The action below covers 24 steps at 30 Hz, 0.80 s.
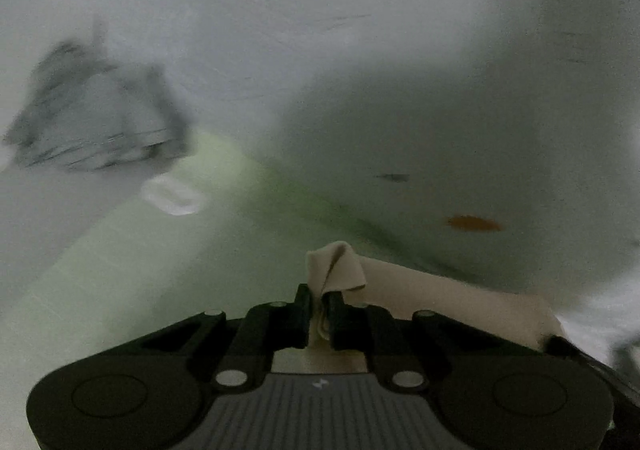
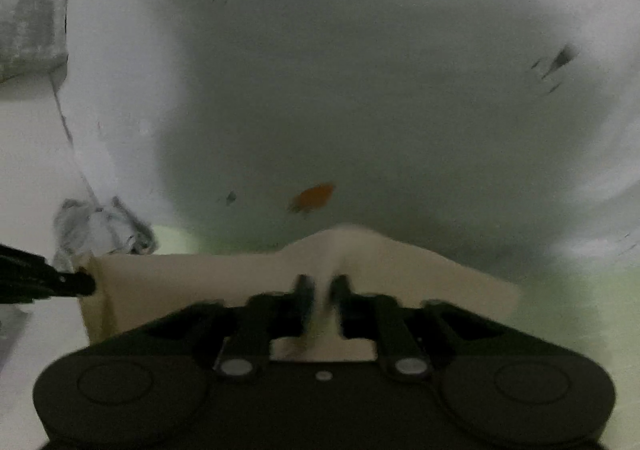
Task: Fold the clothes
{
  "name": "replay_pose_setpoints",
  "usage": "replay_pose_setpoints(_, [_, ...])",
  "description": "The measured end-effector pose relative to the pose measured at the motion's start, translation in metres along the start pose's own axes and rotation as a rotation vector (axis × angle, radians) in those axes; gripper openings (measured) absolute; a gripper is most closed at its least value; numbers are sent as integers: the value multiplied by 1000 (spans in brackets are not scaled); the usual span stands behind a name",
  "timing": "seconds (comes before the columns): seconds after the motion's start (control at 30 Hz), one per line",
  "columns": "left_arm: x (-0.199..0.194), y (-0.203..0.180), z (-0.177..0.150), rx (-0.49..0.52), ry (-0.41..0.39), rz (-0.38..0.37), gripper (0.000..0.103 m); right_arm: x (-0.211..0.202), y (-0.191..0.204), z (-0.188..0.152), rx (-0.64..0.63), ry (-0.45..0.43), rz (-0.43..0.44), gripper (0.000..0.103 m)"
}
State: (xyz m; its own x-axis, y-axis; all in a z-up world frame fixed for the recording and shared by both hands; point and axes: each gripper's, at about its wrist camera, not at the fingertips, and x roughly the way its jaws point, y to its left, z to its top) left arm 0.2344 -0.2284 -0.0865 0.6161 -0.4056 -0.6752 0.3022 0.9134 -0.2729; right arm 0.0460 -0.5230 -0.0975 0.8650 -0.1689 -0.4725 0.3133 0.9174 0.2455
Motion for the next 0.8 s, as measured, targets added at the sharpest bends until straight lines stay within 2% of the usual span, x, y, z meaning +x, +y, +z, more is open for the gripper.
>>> replay_pose_setpoints(0.03, [8, 11, 1, -22, 9, 46, 9, 1, 1, -2, 10, 0, -14, 42])
replay_pose_setpoints(0.07, [15, 24, 1, -51, 24, 71, 9, 0, -2, -4, 23, -4, -32, 47])
replay_pose_setpoints(0.17, [31, 52, -7, -131, 87, 97, 9, -4, -25, -14, 85, 15, -84, 48])
replay_pose_setpoints(0.27, [38, 65, -20, -156, 125, 118, 9, 1, -60, -24, 161, 64, -161, 49])
replay_pose_setpoints(0.33, [41, 70, -29, -175, 144, 117, 9, 8, -80, -26, 219, 92, -162, 50])
replay_pose_setpoints(0.4, [44, 73, -33, -186, 154, 117, 10, 22, -95, -26, 253, 121, -126, 52])
replay_pose_setpoints(0.47, [47, 74, -36, -187, 164, 126, 10, 39, -101, -23, 250, 146, -90, 66])
replay_pose_setpoints(0.53, [51, 72, -35, -185, 169, 128, 10, 57, -106, -20, 247, 172, -60, 67])
replay_pose_setpoints(0.57, [53, 73, -36, -186, 172, 127, 10, 66, -108, -20, 245, 188, -65, 64])
replay_pose_setpoints(0.6, [55, 73, -35, -187, 173, 127, 10, 75, -110, -20, 243, 205, -70, 54])
replay_pose_setpoints(0.63, [55, 73, -35, -183, 175, 124, 10, 83, -113, -21, 251, 215, -67, 9])
replay_pose_setpoints(0.7, [56, 70, -34, -161, 186, 127, 8, 90, -121, -20, 281, 197, -66, 8])
replay_pose_setpoints(0.8, [62, 64, -34, -112, 204, 136, 8, 102, -120, -18, 218, 182, -120, 8])
